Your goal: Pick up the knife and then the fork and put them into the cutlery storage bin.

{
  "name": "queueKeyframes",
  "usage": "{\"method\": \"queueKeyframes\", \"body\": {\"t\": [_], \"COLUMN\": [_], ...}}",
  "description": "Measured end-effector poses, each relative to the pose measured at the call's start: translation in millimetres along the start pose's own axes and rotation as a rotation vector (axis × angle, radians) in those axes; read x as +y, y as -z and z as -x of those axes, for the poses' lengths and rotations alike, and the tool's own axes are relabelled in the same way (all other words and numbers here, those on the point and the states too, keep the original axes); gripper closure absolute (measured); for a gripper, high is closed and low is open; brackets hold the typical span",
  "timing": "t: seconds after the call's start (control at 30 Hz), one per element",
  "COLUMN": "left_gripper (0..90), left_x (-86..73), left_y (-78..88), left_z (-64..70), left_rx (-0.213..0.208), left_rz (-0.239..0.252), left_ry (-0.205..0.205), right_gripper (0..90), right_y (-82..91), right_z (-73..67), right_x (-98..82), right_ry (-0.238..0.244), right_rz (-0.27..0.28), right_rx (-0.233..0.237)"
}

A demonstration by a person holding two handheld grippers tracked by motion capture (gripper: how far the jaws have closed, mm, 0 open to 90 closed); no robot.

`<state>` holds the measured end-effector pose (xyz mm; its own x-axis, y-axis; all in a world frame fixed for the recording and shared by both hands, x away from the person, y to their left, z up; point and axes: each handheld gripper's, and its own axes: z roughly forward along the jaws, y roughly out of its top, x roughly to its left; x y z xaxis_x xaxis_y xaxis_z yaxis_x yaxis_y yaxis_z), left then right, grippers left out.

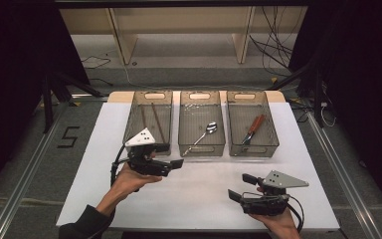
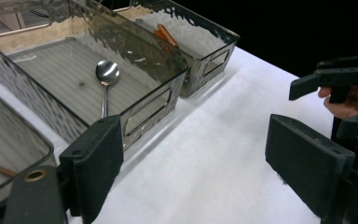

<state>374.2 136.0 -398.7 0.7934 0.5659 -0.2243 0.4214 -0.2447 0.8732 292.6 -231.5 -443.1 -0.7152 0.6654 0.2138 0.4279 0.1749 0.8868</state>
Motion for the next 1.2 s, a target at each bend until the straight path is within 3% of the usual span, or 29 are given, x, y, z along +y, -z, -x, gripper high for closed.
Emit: {"method": "queueKeyframes", "body": {"t": [0.7, 0.93, 1.07, 1.2], "left_gripper": [18.2, 18.0, 18.0, 17.9], "left_x": [-58.5, -70.5, -71.5, -72.4], "left_y": [21.3, 22.9, 27.9, 28.9], "left_z": [2.1, 1.1, -1.1, -2.0], "left_rx": [0.021, 0.052, 0.037, 0.037], "left_rz": [-0.014, -0.017, 0.007, 0.009], "left_ry": [0.023, 0.013, 0.052, 0.061], "right_gripper": [22.9, 22.9, 22.7, 22.7], "right_y": [-1.3, -1.4, -1.0, -1.3], "right_z": [-0.6, -0.6, -0.5, -0.4], "right_x": [-0.5, -0.7, -0.7, -0.9], "right_ry": [0.006, 0.010, 0.010, 0.012], "right_rz": [-0.002, -0.004, -0.003, -0.004], "right_rx": [-0.007, -0.010, -0.013, -0.013]}}
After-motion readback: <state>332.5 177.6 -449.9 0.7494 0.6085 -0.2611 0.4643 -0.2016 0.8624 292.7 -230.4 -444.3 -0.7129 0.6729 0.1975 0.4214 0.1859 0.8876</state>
